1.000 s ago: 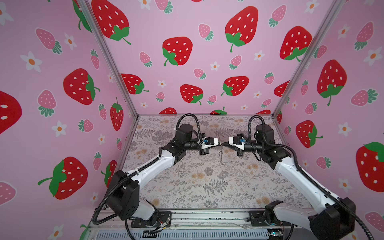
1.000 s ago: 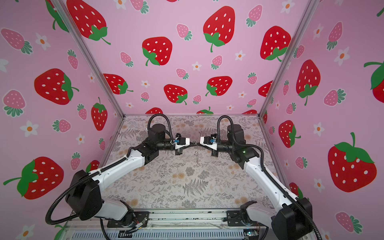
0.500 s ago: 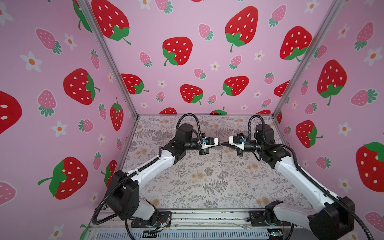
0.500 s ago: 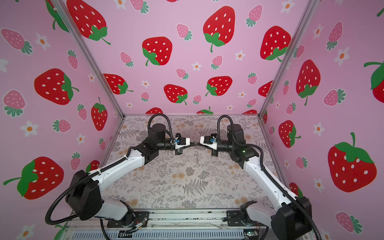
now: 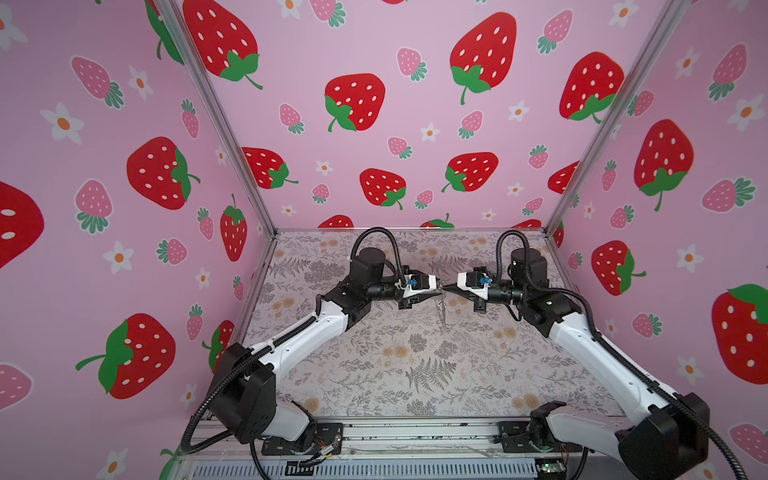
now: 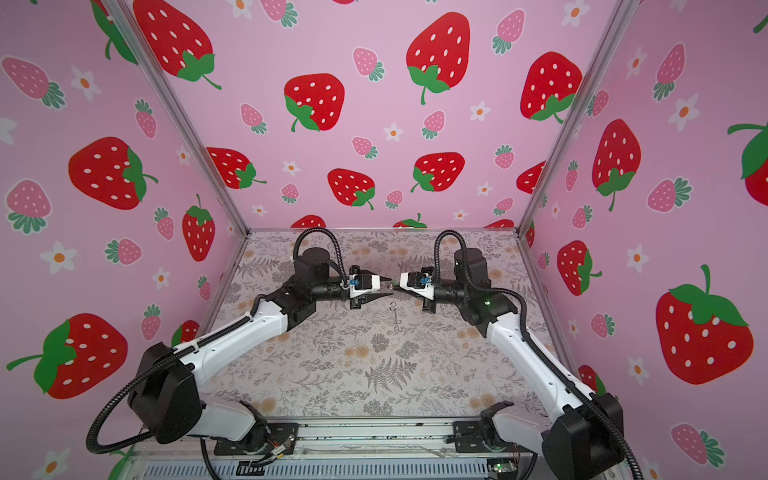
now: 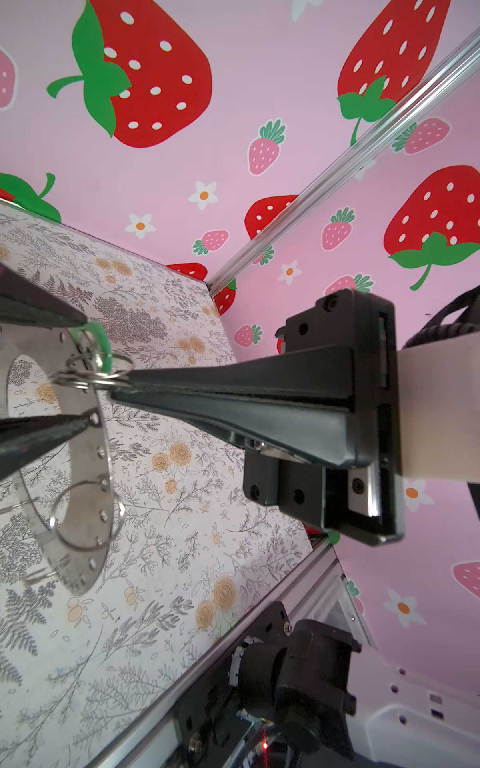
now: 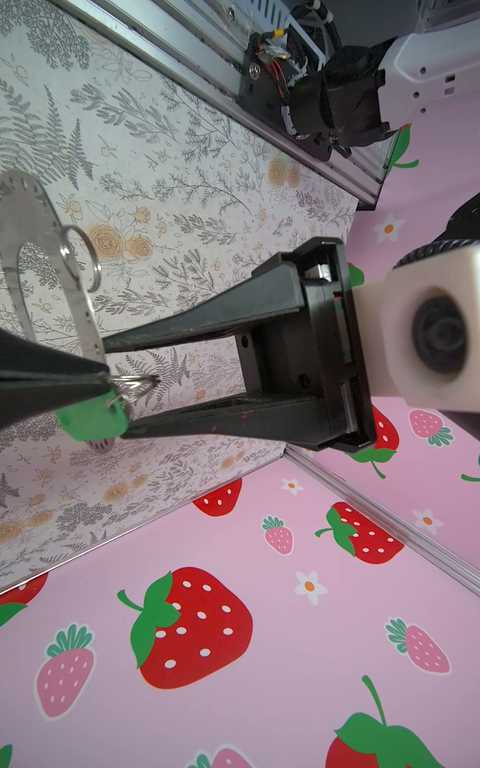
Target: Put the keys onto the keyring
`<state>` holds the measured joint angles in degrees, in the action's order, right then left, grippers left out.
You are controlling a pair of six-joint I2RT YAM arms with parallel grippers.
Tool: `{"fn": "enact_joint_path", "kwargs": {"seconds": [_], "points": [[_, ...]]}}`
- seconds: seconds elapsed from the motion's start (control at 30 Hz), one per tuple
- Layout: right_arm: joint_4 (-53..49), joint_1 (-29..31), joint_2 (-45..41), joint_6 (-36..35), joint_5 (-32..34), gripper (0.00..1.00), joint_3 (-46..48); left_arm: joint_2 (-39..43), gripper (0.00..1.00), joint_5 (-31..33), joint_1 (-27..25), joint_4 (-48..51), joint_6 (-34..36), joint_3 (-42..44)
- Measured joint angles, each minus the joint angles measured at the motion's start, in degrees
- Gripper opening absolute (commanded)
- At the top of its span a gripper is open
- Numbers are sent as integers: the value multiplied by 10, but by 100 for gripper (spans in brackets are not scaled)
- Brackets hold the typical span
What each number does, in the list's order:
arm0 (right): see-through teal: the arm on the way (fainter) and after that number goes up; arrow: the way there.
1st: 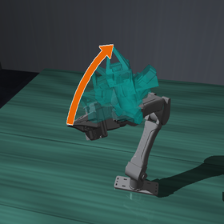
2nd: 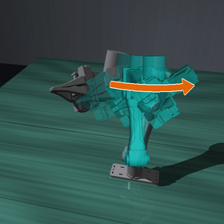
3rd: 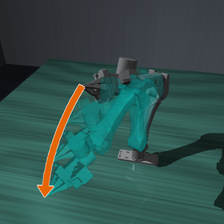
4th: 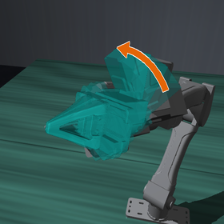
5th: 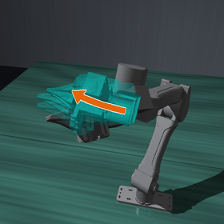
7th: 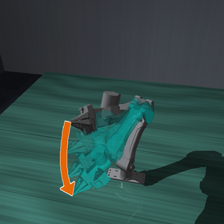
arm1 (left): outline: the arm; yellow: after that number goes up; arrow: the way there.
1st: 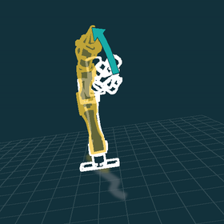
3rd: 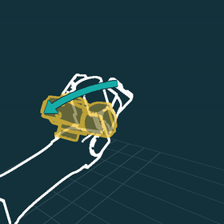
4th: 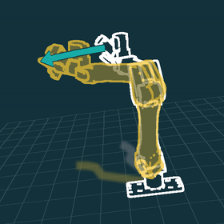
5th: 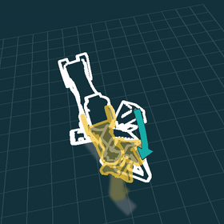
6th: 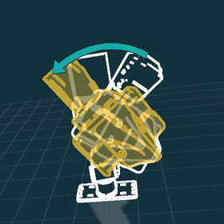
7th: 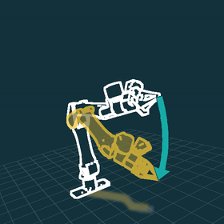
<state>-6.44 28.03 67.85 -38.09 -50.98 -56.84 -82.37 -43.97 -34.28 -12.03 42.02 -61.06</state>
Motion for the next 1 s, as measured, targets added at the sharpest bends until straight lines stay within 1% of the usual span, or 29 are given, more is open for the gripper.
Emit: {"fn": "enact_joint_path", "kwargs": {"seconds": [0.3, 0.47, 0.63, 0.73, 0.87, 1.0], "points": [[-6, 0, 0, -2, 2, 0, 0, 40, 40, 16, 11, 12, 11, 25], [-48, 0, 6, -12, 9, 0, -6, 56, 40, 14, 32, 38, 23, 25], [-130, 0, 27, -16, 32, 0, -44, 58, 41, 12, 55, 51, 12, 25], [-195, 2, 42, -23, 57, 0, -78, 51, 41, 8, 57, 52, 7, 25], [-275, 8, 59, -27, 92, 0, -116, 23, 42, 4, 57, 38, -8, 25], [-325, 14, 62, -26, 108, 0, -125, -9, 42, 4, 57, 10, -38, 25]]}}
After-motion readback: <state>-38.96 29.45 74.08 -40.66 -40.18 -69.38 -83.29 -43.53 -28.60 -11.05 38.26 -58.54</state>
